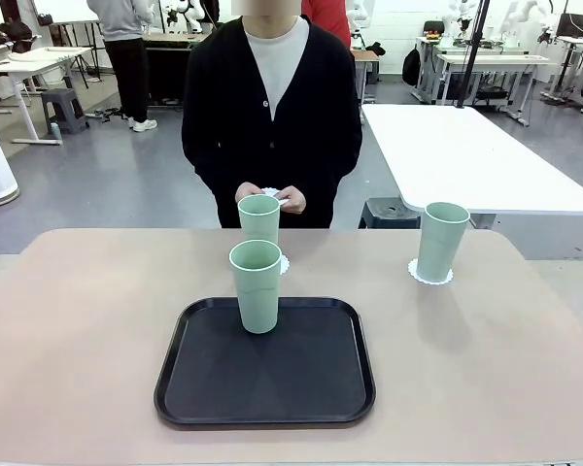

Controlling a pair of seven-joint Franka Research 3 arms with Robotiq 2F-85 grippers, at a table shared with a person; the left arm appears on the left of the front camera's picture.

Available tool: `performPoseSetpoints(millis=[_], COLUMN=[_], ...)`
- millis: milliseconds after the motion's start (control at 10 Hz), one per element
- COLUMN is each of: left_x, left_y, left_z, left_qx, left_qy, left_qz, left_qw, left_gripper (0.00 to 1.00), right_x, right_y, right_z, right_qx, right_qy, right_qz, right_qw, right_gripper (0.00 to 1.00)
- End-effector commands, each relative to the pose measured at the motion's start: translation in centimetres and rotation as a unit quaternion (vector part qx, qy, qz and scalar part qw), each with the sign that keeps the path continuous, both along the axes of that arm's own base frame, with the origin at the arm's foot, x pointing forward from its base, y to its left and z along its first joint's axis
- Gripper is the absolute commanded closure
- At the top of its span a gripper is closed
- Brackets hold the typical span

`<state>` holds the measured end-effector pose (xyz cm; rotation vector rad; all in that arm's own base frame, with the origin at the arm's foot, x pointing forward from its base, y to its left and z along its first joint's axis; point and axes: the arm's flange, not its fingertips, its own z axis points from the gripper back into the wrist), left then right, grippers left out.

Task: Place coasters on the table and set cups on them.
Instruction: Take one Reusable plastic cup from the Flat Tray and place it on a coaster set by the human.

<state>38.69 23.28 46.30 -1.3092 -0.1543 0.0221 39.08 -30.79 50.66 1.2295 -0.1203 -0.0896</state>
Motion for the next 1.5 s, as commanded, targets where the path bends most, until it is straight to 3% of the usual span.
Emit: performPoseSetpoints(millis=[0,300,400,1400], left_x=[0.0,0.0,0.0,0.0], left_y=[0.0,0.0,0.0,0.0], left_z=[0.3,0.3,0.3,0.3], left_qx=[-0.003,-0.003,-0.003,-0.003], left_qy=[-0.004,-0.004,-0.004,-0.004], left_qz=[0.002,0.002,0.002,0.002], left_qw=[1.000,1.000,1.000,1.000], left_gripper=[0.00,0.00,0.00,0.00], right_x=[0.2,1.3,0.8,0.8], right_y=[-0.1,1.4,1.4,1.4], right_z=[-0.1,-1.2,-0.7,-0.7], right_qx=[-0.018,-0.049,-0.018,-0.018], right_qy=[-0.019,-0.014,-0.009,-0.009], right_qz=[0.056,0.056,0.057,0.057], right_qw=[0.998,0.997,0.998,0.998], right_gripper=[0.00,0.00,0.00,0.00])
